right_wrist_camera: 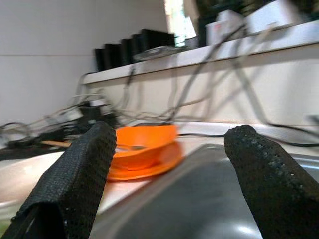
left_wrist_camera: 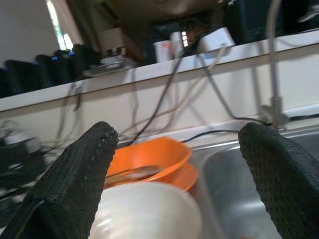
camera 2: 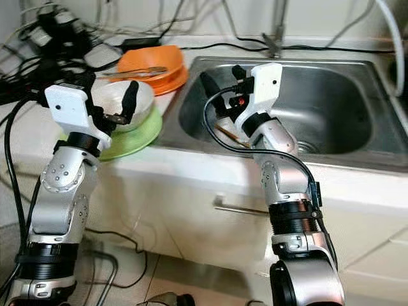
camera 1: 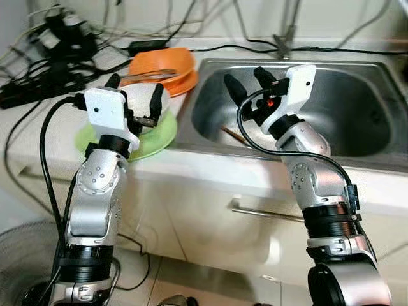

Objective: Kitchen organization

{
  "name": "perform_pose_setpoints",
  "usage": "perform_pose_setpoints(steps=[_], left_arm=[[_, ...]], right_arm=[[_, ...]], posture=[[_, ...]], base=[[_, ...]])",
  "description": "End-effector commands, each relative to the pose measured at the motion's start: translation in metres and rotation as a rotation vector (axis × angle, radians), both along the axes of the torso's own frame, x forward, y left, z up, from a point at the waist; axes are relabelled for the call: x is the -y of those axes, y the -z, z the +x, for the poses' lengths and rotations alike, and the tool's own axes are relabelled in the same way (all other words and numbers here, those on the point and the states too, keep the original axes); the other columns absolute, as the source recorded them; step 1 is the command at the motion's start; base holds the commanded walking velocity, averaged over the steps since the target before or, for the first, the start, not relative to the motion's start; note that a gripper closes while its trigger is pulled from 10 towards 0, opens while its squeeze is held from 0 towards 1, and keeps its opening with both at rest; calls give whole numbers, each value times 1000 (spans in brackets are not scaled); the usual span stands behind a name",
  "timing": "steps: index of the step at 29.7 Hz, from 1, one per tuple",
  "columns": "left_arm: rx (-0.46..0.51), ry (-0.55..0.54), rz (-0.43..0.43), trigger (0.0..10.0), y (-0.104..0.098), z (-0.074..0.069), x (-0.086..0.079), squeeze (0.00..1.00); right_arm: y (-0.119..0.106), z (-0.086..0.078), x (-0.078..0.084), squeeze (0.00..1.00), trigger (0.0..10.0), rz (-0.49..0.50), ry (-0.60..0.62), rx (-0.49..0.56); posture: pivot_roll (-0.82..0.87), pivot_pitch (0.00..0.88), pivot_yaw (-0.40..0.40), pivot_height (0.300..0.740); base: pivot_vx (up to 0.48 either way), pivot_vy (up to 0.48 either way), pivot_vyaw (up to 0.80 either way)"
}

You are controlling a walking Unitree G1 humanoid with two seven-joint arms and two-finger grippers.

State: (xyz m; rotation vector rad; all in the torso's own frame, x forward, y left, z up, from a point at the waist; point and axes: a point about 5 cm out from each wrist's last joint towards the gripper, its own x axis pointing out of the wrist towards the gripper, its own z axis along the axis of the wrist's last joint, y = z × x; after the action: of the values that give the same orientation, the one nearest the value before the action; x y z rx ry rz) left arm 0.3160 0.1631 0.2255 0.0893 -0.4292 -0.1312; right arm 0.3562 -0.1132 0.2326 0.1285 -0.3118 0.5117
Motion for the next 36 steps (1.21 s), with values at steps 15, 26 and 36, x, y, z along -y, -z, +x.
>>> perform_pose_setpoints(steps=[15, 26, 36], left_arm=[[120, -10, -56, 10000, -35, -2, -6, 0], [67, -2, -66, 10000, -23, 0, -7, 0], [63, 4, -70, 10000, -23, -1, -6, 0]], right_arm=[[-19, -5, -4, 0, 10000, -13, -1, 51], [-21, -2, -3, 0, 10000, -6, 23, 47], [-20, -1, -3, 0, 10000, -13, 34, 41]], posture=[[-23, 28, 123, 740], [-23, 34, 126, 740], [-20, 37, 126, 740]], base=[[95, 0, 0], [384, 0, 0], [273, 0, 0]])
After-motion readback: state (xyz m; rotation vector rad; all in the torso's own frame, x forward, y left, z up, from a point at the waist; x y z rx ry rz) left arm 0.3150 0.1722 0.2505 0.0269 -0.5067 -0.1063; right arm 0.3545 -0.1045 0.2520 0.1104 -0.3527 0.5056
